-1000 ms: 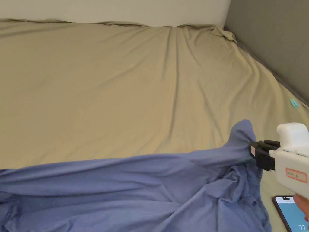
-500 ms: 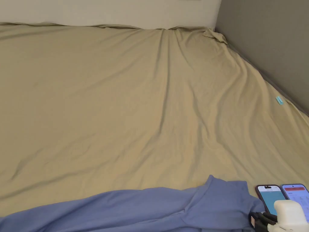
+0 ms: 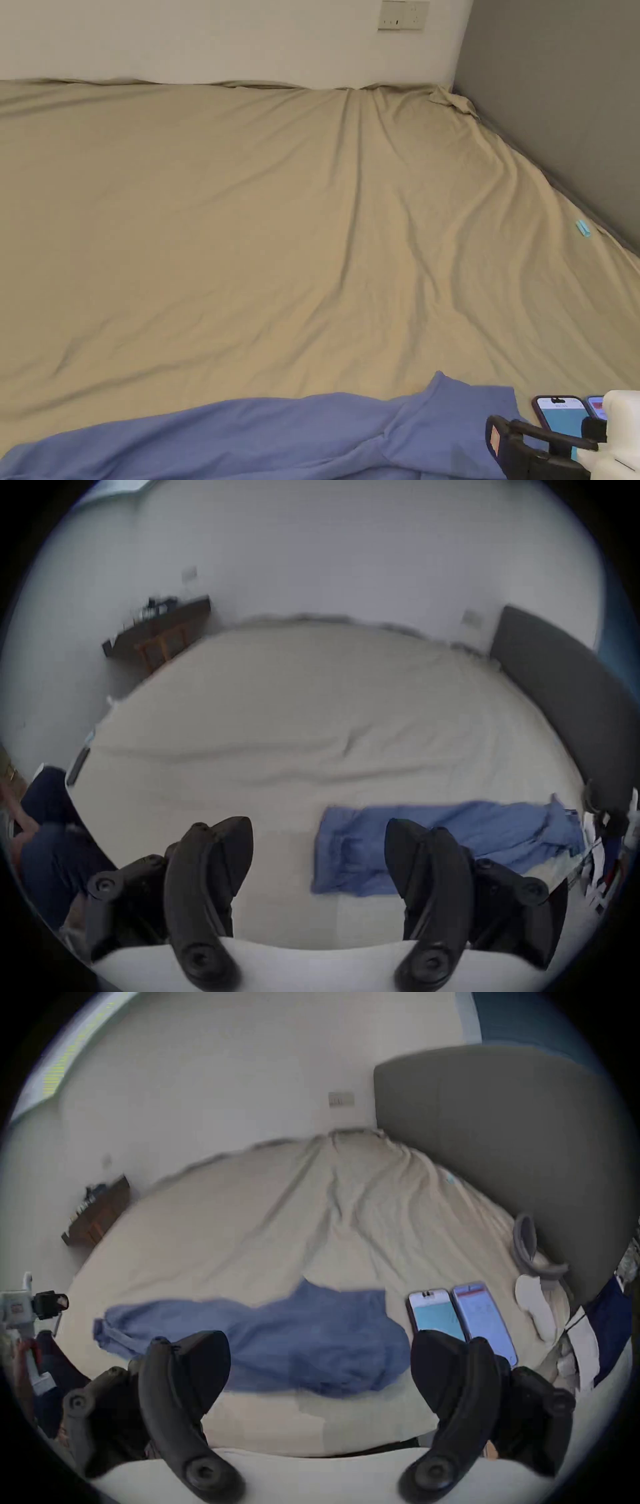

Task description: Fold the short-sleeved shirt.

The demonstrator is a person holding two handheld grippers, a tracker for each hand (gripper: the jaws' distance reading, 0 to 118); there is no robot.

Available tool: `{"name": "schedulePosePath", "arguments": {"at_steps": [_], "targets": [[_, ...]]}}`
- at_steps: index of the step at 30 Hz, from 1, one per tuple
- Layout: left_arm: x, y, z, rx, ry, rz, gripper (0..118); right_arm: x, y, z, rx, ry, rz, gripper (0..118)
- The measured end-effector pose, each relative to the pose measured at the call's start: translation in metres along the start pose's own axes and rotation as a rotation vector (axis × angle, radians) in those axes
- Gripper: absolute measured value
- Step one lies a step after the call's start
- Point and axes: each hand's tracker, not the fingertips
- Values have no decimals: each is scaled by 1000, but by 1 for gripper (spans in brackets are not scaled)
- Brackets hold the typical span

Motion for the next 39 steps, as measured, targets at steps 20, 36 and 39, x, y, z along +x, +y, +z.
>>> {"name": "schedulePosePath", "arguments": {"at_steps": [20,36,39], "targets": [[-127,-47,-77,-279,-700,619,93,-80,-23,-13,-76,231,111,2],[-82,-85,-221,-437,-714,657,30,-123,-21,-59,-192,298,123,2],[-94,-89,-214,-456,-770,708,16,-122,-17,-54,-180,294,134,2]]}}
